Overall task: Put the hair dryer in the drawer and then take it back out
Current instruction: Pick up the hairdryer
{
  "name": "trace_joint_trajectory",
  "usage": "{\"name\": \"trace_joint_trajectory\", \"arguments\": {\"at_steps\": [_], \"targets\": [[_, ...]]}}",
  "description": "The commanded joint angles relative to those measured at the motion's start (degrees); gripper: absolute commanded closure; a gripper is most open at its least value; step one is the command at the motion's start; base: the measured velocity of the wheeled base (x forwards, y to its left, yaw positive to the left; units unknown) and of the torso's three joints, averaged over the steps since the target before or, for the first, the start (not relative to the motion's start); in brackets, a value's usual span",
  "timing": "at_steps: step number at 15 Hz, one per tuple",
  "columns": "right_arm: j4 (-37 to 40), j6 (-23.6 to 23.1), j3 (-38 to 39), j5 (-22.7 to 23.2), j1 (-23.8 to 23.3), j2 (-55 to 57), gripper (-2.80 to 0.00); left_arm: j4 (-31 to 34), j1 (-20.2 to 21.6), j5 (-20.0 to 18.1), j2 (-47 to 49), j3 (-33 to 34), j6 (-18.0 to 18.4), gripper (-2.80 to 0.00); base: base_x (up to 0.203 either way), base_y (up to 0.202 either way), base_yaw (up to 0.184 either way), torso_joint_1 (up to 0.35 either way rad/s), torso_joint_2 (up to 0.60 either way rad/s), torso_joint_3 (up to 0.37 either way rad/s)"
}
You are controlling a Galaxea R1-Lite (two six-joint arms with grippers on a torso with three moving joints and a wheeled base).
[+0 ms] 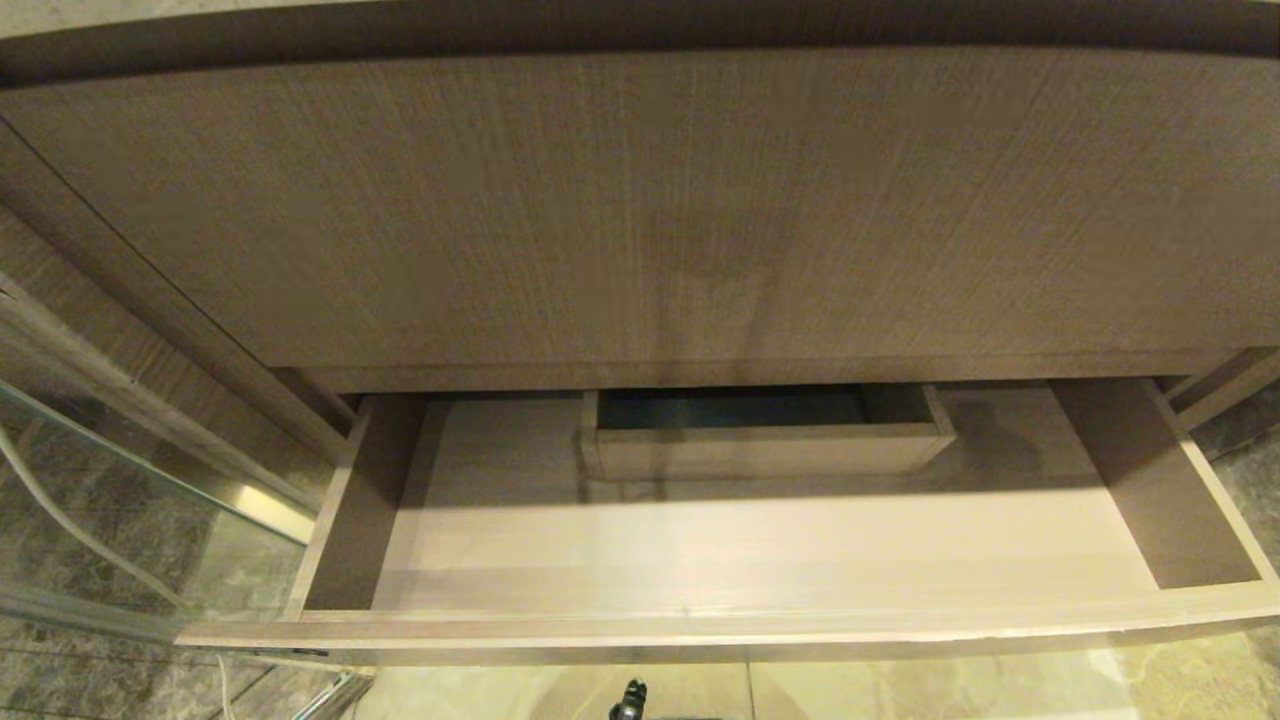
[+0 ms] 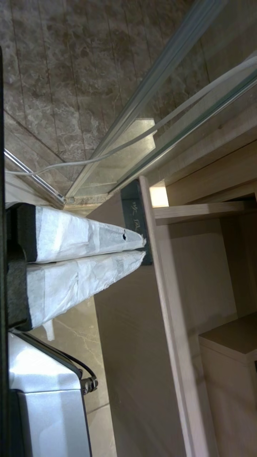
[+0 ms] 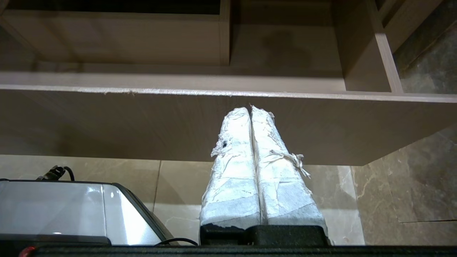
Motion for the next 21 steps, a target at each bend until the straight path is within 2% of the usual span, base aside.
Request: {"name": "trace_joint_trajectory", "arguments": {"at_steps": [1,16,21], "targets": [[-0.2,-0.3,0.1,0.2,0.0,0.1,0.0,0.0,0.0,0.0,0.1,0.1,0.1,0.0,0.0,0.0,0.0,0.0,0.0,0.0],[0.1,-0.7,0.0,0.0,0.0,0.1,0.0,0.1,0.0,0.1,0.1,0.1,-0.6,0.0,0.0,0.0,0.0,0.002,-0.01,-0.002],[0.1,-0.7,0.0,0.0,0.0,0.1,0.0,0.1,0.0,0.1,0.1,0.1,-0.6,0.0,0.0,0.0,0.0,0.216,-0.12,-0.107]]}}
